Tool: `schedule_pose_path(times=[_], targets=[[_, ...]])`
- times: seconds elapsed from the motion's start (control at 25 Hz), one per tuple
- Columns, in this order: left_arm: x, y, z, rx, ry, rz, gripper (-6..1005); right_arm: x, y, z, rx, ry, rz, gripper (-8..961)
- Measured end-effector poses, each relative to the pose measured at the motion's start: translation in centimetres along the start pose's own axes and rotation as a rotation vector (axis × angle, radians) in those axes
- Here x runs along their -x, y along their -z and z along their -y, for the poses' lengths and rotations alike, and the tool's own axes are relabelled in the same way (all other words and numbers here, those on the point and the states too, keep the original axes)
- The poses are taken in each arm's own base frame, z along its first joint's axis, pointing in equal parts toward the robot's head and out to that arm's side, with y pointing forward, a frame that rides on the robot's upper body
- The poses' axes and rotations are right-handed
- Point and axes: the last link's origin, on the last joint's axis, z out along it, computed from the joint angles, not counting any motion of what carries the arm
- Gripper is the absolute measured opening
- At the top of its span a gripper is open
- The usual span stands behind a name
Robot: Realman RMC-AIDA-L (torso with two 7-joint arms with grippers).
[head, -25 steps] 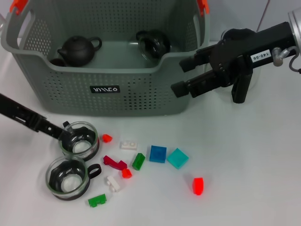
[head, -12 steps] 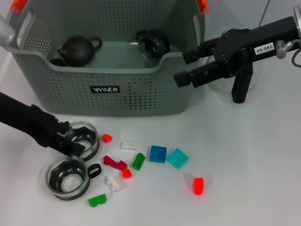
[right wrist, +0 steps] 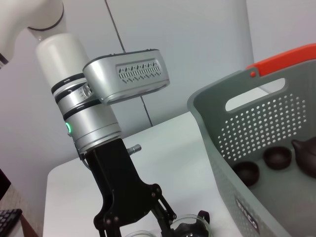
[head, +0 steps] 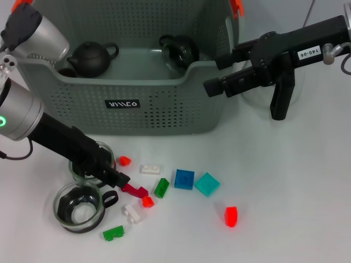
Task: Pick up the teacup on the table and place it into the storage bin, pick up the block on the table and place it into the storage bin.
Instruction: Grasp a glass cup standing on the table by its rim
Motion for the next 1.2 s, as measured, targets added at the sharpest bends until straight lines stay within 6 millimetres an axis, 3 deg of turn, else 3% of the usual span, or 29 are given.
schedule_pose_path(times=[0.4,1.2], targets=[[-0.6,0.4,-0.7,-0.067,0.061,0.021,874,0.1,0.7,0.4,-0.020,0.024,0.010,897],[-1.3,-2.9,-1.3,-0.176,0.161,0.073,875,-0.2,0.9,-0.5,0.053,0.098,-0.037,896]])
